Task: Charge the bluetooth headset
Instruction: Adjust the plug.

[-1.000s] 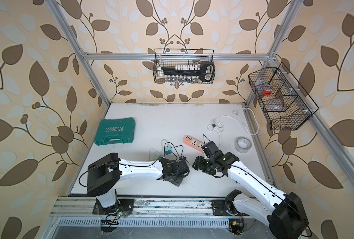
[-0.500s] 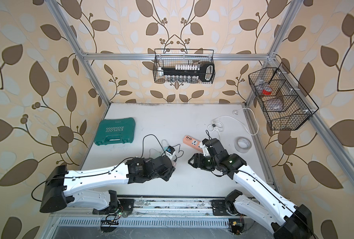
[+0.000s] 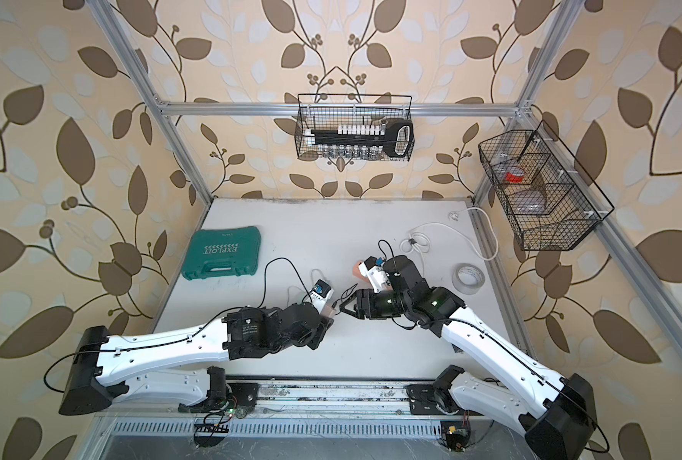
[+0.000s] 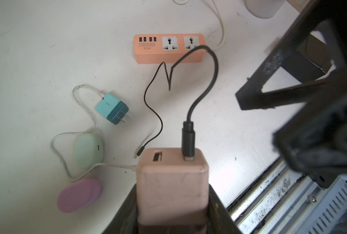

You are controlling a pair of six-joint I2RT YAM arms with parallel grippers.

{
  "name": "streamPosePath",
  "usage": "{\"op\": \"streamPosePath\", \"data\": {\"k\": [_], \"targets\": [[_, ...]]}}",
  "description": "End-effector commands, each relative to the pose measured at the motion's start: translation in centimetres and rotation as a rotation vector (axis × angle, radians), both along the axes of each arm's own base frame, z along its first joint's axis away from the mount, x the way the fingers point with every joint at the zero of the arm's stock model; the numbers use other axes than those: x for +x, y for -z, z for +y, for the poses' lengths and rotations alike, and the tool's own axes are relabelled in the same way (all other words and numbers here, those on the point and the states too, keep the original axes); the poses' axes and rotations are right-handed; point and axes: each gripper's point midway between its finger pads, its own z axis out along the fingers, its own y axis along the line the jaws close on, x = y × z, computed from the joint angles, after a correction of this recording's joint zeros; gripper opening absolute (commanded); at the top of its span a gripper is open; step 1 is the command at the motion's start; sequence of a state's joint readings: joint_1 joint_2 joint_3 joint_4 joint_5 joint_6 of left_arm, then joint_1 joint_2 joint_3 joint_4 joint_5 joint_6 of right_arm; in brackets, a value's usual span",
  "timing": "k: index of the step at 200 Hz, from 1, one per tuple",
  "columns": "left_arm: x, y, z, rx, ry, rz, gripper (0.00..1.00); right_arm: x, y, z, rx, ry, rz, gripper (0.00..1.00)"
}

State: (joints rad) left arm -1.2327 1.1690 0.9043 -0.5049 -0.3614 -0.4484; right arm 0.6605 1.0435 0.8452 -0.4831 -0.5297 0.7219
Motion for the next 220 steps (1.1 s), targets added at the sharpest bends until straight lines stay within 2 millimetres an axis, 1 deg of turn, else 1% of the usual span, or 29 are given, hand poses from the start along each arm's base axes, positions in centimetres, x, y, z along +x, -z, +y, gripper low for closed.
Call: {"op": "streamPosePath", "data": {"k": [1,29,61,69,110,160,188,220], "targets": [[0.2,-1.3,-0.3,-0.006,0.004,-0.057,0.3,0.0,-1.1,1.5,0.039,-0.04,-0.009,0.62],[0.0,-1.4,-0.6,-0.006,0.017,-0.062,0.3,0.0,-1.1,2.5,0.055,-0.064,-0.004,0.62],[-0.3,-1.6,-1.2,-0.018,0.035,-0.064,0.31,0.4,-0.7,3.0,0.059,-0.063,0.011,0.62],[-0.4,-1.6,-1.3,-0.02,0.042,-0.064,0.31,-0.1,-0.6,3.4,0.059,-0.083,0.016,0.62],[-0.6,-1.9,-1.6,-0.025,0.051,-0.076,0.31,-0.3,-0.5,4.1,0.072,-0.105,0.029,0.6],[-0.7,-2.3,-1.6,-0.042,0.055,-0.083,0.31,-0.8,-0.2,4.7,0.086,-0.139,0.044,0.52],[-0.7,-2.4,-1.5,-0.046,0.056,-0.084,0.31,-1.1,-0.2,4.9,0.085,-0.149,0.044,0.5],[-0.8,-2.8,-1.6,-0.064,0.061,-0.087,0.31,-1.2,0.0,5.0,0.082,-0.158,0.048,0.43]]}}
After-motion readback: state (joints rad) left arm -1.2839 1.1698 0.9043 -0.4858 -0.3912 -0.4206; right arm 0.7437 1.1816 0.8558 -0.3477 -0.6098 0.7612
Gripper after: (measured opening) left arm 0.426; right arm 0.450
